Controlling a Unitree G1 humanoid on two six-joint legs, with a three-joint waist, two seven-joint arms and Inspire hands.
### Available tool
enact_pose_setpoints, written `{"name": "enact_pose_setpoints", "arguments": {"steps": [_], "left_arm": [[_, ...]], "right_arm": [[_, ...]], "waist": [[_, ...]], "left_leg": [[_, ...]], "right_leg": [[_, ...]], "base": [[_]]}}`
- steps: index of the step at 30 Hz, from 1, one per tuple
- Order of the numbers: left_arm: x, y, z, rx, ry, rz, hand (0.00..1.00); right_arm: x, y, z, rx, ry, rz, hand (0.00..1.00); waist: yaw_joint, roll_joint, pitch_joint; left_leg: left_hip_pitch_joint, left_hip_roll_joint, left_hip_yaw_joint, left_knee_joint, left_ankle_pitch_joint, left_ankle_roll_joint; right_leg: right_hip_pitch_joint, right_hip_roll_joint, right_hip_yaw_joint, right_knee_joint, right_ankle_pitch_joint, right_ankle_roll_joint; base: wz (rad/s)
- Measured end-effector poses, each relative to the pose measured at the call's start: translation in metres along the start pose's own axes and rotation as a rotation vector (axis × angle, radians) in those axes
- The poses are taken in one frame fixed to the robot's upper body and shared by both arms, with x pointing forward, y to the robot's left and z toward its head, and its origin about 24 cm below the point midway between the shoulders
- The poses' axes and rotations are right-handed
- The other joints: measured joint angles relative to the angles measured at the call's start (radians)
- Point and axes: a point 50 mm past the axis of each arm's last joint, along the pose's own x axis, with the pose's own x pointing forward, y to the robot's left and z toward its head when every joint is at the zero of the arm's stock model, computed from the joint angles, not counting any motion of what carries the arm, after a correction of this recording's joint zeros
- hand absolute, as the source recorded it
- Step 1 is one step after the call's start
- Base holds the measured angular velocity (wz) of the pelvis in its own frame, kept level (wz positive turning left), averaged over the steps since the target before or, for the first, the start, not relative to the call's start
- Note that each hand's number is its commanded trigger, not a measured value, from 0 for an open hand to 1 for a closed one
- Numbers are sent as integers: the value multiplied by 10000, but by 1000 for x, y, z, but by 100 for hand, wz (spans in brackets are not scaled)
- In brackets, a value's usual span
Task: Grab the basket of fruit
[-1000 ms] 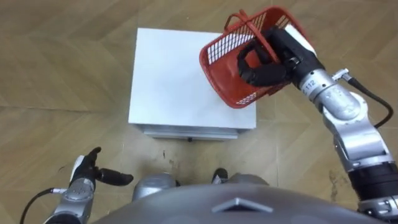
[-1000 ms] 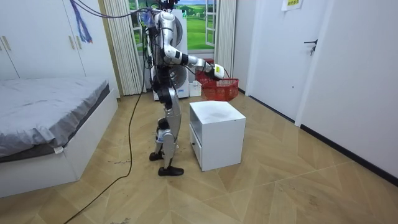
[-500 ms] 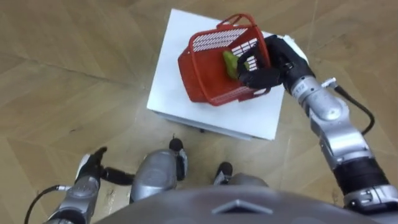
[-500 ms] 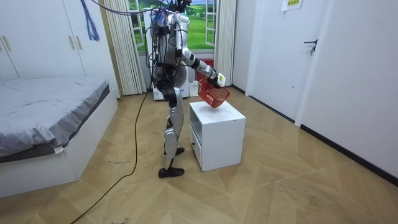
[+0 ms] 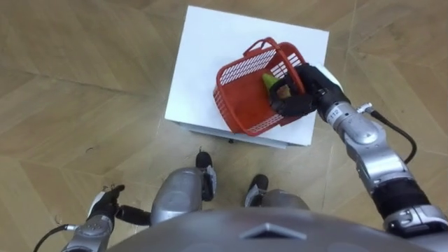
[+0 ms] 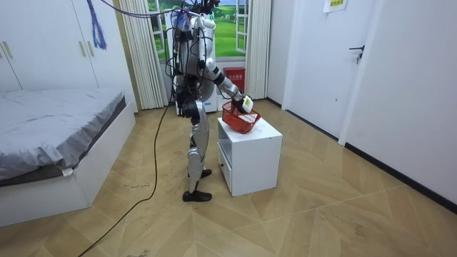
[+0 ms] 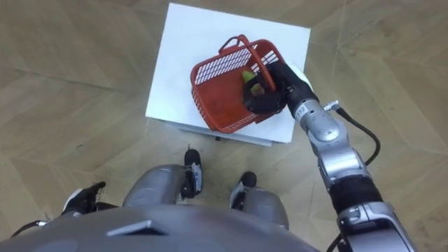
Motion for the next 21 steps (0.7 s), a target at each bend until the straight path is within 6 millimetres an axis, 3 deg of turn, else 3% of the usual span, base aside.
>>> {"name": "enact_pose_setpoints", "arguments": {"steps": [3,4,5,8,10,21], "left_arm": [[0,0,-2,75,143,-15,0],[0,0,-2,73,173,-13,0],[0,0,-2,74,188,-14,0],[0,-1,-3,74,247,-42,0],[0,-1,-5,100,297,-54,0],[-2,-4,-11,250,474,-312,0]], "right_arm": [[0,3,-1,101,17,-71,100],[1,4,-1,171,22,-136,61],[1,6,-2,207,36,-154,0],[2,11,-9,379,288,-157,0],[1,12,-10,386,320,-121,0],[1,10,-18,329,450,-385,0]], "waist": [[-12,-3,3],[-1,0,5],[5,1,6],[40,26,21],[55,56,40],[37,104,47]], "left_leg": [[-33,-2,-13,10,13,7],[-34,-1,-21,8,13,6],[-34,0,-23,8,13,6],[-37,0,-48,6,12,5],[-53,1,-56,4,12,5],[-183,-17,-123,1,12,5]], "right_leg": [[-17,1,-25,-9,11,-16],[-18,2,-26,-13,11,-16],[-19,4,-27,-14,10,-16],[-14,4,-71,-15,10,-16],[-23,-23,-321,-15,13,-21],[-138,-36,-365,15,12,-21]], "base": [[0],[0],[0],[0],[0],[1]]}}
